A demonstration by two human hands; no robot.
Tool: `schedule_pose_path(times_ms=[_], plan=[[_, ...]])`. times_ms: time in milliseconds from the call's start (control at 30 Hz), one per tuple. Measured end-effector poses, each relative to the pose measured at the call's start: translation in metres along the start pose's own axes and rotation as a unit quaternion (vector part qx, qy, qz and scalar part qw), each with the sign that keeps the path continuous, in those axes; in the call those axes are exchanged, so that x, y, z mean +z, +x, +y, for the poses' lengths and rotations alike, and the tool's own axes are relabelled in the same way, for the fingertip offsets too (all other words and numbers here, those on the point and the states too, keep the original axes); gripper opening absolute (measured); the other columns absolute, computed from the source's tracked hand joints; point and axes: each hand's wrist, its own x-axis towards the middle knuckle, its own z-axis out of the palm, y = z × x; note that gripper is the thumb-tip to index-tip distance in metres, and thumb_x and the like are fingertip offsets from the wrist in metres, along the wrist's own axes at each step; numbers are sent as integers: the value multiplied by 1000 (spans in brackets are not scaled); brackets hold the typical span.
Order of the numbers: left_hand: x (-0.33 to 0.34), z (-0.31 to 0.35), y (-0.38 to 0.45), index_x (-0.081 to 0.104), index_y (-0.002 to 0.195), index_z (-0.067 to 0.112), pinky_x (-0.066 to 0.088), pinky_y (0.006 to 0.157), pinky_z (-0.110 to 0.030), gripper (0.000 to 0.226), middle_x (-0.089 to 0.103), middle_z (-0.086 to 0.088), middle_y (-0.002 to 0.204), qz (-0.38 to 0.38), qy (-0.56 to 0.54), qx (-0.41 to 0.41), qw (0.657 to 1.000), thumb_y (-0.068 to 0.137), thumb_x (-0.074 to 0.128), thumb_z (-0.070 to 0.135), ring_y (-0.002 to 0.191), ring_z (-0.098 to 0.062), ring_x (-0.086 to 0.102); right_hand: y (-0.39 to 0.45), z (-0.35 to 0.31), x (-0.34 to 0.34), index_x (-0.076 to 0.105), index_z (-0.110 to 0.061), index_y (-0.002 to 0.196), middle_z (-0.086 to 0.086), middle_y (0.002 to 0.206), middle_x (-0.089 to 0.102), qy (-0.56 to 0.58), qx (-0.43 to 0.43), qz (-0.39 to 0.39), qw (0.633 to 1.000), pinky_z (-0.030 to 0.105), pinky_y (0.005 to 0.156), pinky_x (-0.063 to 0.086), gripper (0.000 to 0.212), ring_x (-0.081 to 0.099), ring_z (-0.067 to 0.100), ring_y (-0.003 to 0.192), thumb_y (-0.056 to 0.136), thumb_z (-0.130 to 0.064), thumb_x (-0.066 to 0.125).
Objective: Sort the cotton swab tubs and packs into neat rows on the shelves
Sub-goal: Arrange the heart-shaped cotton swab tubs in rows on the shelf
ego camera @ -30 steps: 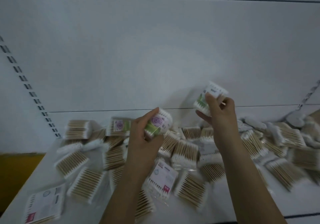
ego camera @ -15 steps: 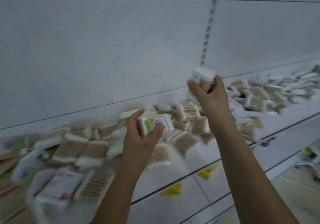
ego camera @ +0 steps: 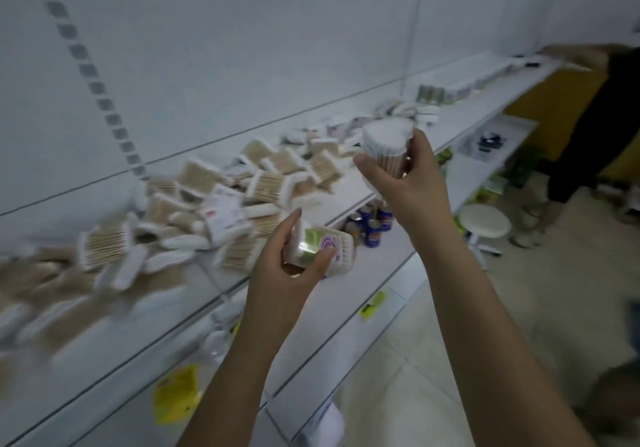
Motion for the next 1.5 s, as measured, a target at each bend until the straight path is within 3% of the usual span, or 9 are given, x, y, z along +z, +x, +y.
schedule_pose_path(times_ms=[133,300,433,600,767,933,1133,1267,1500], plan=[[65,-9,31,51,136,42,57,88,-27,63,59,8,135,-51,-20,-18,998,79,78,50,118,-6,61,29,31,-57,55,-28,116,-16,104,67,-32,11,35,999,18,77,54,43,65,-2,92,81,-37,80],[137,-25,80,53,139,27,59,83,-27,67,62,5,130,-96,-49,-23,994,77,75,38,110,-7,66,73,72,-108,50,-40,110,-26,99,63,-55,28,71,996,14,76,53,41,62,-9,90,81,-40,79],[194,-43,133,53,137,35,58,72,-43,68,64,-2,127,-130,-79,-25,988,74,77,49,94,-28,66,120,101,-141,53,-38,105,-16,101,66,-84,46,99,990,37,86,57,39,64,7,95,79,-43,80],[262,-43,201,54,135,39,56,77,-23,64,65,5,126,-181,-112,-30,977,76,78,50,98,-8,65,186,113,-183,55,-28,118,-13,107,66,-134,47,130,981,40,87,56,50,64,8,97,78,-44,80],[334,-53,250,55,131,39,55,95,-38,62,64,8,127,-218,-110,-26,969,75,79,52,115,-9,64,231,148,-233,54,-28,123,-14,108,65,-160,51,163,972,35,86,57,53,63,4,98,79,-42,80],[408,-68,293,56,128,36,59,87,-45,59,67,2,119,-251,-110,-44,961,74,79,46,103,-12,69,279,193,-290,52,-32,121,-16,106,64,-163,67,175,969,26,81,56,52,63,0,94,78,-44,79],[522,-78,354,57,124,34,59,81,-35,60,68,4,119,-240,-104,-47,964,73,82,52,103,-14,69,355,249,-378,52,-34,119,-17,106,64,-153,59,177,970,23,80,54,49,63,-1,95,80,-43,79],[592,-73,398,57,124,24,58,71,-27,60,69,1,118,-228,-115,-62,965,72,77,44,102,-16,70,410,278,-436,51,-37,117,-18,105,64,-144,61,178,971,19,75,52,46,62,-3,92,81,-41,79],[680,-88,469,57,121,18,57,68,-25,60,70,-1,112,-186,-128,-92,970,70,77,43,96,-16,71,498,342,-497,52,-34,120,-19,106,63,-132,68,168,975,22,78,53,48,62,-2,94,81,-43,78]])
